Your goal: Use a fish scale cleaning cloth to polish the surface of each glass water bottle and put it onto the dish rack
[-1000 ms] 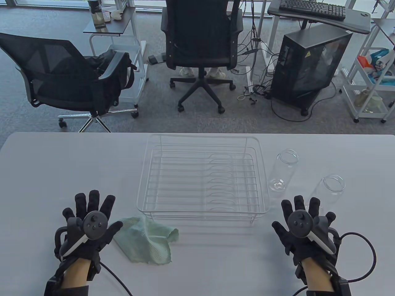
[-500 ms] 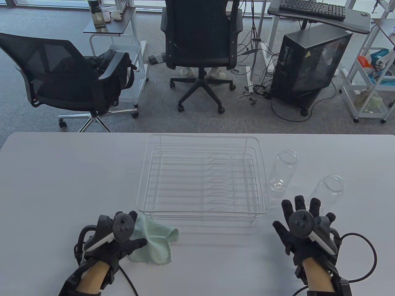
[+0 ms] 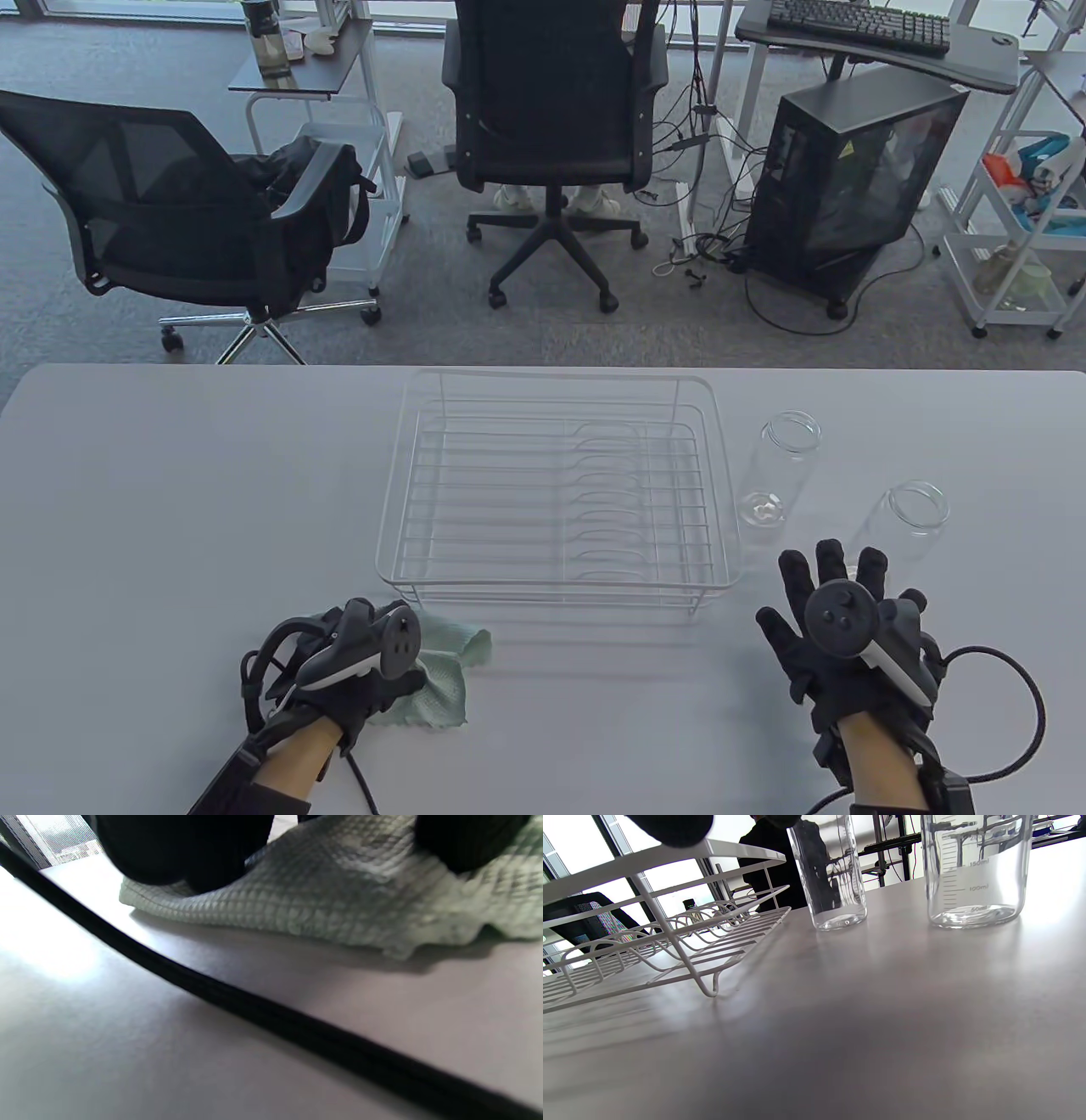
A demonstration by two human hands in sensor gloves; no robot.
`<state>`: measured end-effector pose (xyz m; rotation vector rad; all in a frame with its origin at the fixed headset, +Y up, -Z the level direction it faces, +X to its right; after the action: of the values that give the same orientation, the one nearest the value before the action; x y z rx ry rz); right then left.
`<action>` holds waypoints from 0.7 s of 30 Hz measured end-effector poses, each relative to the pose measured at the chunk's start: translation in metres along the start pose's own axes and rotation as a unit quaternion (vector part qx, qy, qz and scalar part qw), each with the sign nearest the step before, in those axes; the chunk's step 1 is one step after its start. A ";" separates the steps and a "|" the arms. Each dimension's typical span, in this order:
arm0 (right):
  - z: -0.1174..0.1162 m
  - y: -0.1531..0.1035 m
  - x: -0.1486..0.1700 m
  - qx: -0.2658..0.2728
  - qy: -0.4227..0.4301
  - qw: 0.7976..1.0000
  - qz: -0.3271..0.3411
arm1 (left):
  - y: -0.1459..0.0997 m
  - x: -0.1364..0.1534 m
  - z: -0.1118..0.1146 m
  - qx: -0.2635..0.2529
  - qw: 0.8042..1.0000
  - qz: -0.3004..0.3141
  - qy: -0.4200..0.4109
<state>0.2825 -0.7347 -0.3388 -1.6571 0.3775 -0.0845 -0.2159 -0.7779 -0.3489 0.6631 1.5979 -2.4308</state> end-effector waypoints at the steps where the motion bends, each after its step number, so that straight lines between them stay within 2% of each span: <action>1: 0.000 0.000 0.000 0.000 0.000 1.000 0.000 | 0.000 0.000 0.000 0.000 1.000 0.003 0.000; 7: -0.001 0.000 -0.001 -0.002 -0.001 1.000 -0.001 | 0.002 -0.005 -0.004 -0.044 0.998 0.041 -0.016; 13: -0.001 -0.001 -0.001 0.002 0.013 1.000 0.009 | 0.001 -0.017 -0.009 -0.098 0.993 0.063 0.021; 21: 0.006 -0.006 -0.005 0.036 0.039 0.997 0.052 | -0.019 -0.016 -0.032 -0.172 0.982 0.074 -0.020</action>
<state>0.2803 -0.7265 -0.3332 -1.5640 0.5140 -0.0840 -0.1998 -0.7433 -0.3368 0.6399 1.8181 -1.9832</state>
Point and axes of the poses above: the tracker on the back of each hand, its own x axis roughly to the little-finger side, its own y axis roughly from the wrist to the fingertips, z = x × y, the point moved 2 cm from there along y, roughly from the wrist to the fingertips, and after that the axes turned 13 degrees about z, right-handed, at the moved point
